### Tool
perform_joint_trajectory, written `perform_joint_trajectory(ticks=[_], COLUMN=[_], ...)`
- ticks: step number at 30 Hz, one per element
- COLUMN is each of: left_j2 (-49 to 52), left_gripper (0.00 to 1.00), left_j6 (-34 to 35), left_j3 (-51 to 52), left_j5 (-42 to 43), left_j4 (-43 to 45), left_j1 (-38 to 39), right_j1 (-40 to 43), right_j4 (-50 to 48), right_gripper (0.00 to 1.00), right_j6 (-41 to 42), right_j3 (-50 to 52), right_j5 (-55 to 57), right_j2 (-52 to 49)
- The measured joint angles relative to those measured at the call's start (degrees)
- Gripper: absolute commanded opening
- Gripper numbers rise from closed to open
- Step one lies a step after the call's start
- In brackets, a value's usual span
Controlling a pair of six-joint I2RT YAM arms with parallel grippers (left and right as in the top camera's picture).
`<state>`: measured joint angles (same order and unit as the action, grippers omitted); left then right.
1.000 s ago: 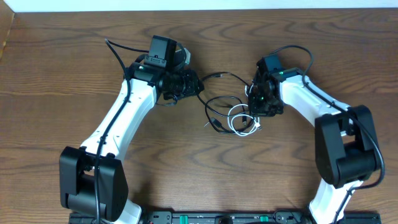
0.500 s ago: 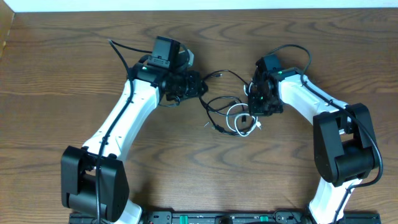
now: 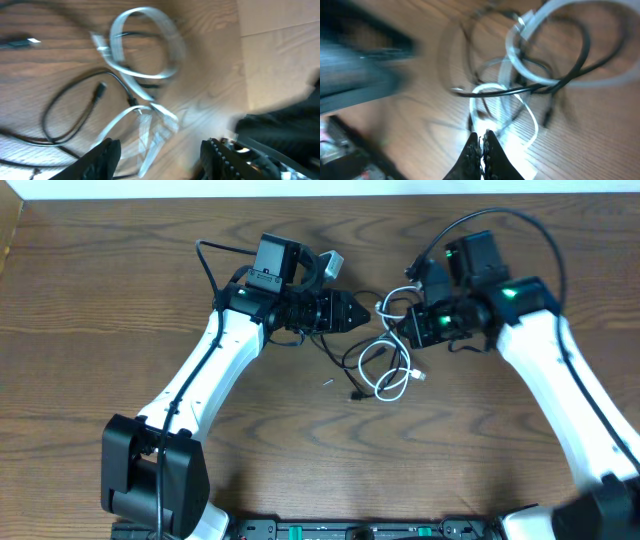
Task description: Untangle cables
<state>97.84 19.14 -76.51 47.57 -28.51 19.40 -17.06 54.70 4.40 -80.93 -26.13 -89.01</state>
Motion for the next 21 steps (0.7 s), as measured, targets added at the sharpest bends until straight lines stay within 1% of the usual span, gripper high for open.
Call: perform_joint_trajectory(ticks=[2,8,11,12,13,14,15,18,20,21], left_j2=[0.0,0.0,0.2,0.4,0.7,1.2,1.9,4.5,6.7,8.0], left_gripper=[0.64,0.66,0.73,0.75,0.77,0.77,0.77,0.77,0.68,0.61], left_j6=[0.5,1.6,2.0,2.3,3.2,4.2,5.3,8.6,11.6,13.6], left_j3=[0.0,0.0,0.0,0.0,0.0,0.0,0.0,0.0,0.0,0.0], left_j5=[1.4,3.6,3.2,2.6,1.5,0.0,-1.9,-6.8,-10.0,-11.5], left_j4=[0.5,1.4,1.5,1.5,1.6,1.9,2.5,5.9,8.3,10.2], left_j1=[0.0,1.1,2.6,3.3,3.9,4.6,5.5,7.5,8.9,9.5], right_j1=[0.2,0.3,0.5,0.7,1.0,1.5,2.3,4.9,7.2,8.5], right_j4=[0.2,0.8,1.5,1.8,2.1,2.5,2.6,2.8,3.0,3.4], right_gripper=[0.01,0.01,0.01,0.06,0.21,0.31,0.34,0.39,0.39,0.39], right_j6=[0.1,1.4,4.0,5.0,6.3,8.0,9.3,11.7,12.7,13.1], right_j3=[0.0,0.0,0.0,0.0,0.0,0.0,0.0,0.0,0.0,0.0], right_j5=[-0.9,-1.6,0.6,1.9,3.1,4.6,5.8,8.0,8.7,9.0], right_j2=[2.9,4.7,4.7,4.7,4.6,4.6,4.6,4.6,4.6,4.6])
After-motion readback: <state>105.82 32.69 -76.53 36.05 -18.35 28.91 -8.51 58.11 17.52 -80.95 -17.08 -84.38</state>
